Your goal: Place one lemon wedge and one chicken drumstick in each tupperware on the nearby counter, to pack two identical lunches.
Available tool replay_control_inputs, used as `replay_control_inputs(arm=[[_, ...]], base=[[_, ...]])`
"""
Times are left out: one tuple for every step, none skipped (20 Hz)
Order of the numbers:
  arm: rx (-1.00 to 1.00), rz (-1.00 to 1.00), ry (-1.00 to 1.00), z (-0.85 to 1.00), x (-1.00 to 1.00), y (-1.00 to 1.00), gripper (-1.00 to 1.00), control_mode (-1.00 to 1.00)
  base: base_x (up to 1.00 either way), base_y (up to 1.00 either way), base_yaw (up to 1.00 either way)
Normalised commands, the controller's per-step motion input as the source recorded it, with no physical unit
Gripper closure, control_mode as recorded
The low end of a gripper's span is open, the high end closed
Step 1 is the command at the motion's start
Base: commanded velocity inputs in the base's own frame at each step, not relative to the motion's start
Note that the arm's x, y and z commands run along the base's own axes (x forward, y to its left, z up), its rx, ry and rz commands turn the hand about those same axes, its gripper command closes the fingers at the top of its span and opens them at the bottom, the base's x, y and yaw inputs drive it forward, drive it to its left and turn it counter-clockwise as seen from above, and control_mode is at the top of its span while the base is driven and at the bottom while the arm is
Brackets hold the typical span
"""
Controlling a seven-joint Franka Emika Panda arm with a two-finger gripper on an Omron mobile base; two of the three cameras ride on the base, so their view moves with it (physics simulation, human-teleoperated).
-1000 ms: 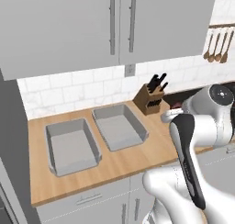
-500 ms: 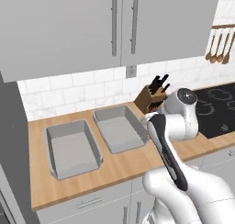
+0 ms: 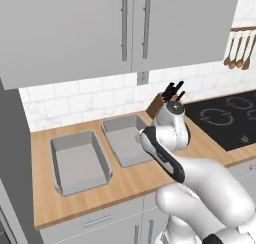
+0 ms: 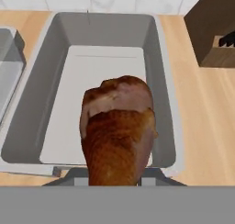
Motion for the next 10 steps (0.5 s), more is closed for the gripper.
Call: replay_control_inputs(arm=[[0.0, 0.0, 0.03, -0.06, 0.56, 0.0, 1.0, -1.0], [0.0, 0.0, 0.02, -0.09, 0.56, 0.0, 1.0, -1.0], [0.0, 0.0, 0.01, -0.16, 0.59, 0.0, 1.0, -1.0], [0.0, 0.0, 0.02, -0.21, 0.61, 0.0, 1.0, -1.0], [0.0, 0.0, 0.0, -0.29, 0.62, 0.0, 1.0, -1.0], [0.0, 0.0, 0.0, -0.41, 0.57, 0.0, 1.0, -1.0], [0.0, 0.0, 0.0, -0.47, 0.49, 0.01, 1.0, -1.0], [0.0, 0.0, 0.0, -0.5, 0.44, 0.09, 1.0, -1.0], [0.0, 0.0, 0.0, -0.46, 0.44, 0.17, 1.0, -1.0], [0.0, 0.0, 0.0, -0.41, 0.44, 0.18, 1.0, -1.0]], base=[[0.0, 0.0, 0.0], [0.0, 0.0, 0.0], [0.0, 0.0, 0.0], [0.0, 0.0, 0.0], [0.0, 0.0, 0.0], [0.0, 0.0, 0.0], [0.0, 0.0, 0.0], [0.0, 0.0, 0.0], [0.0, 0.0, 0.0], [0.0, 0.0, 0.0]])
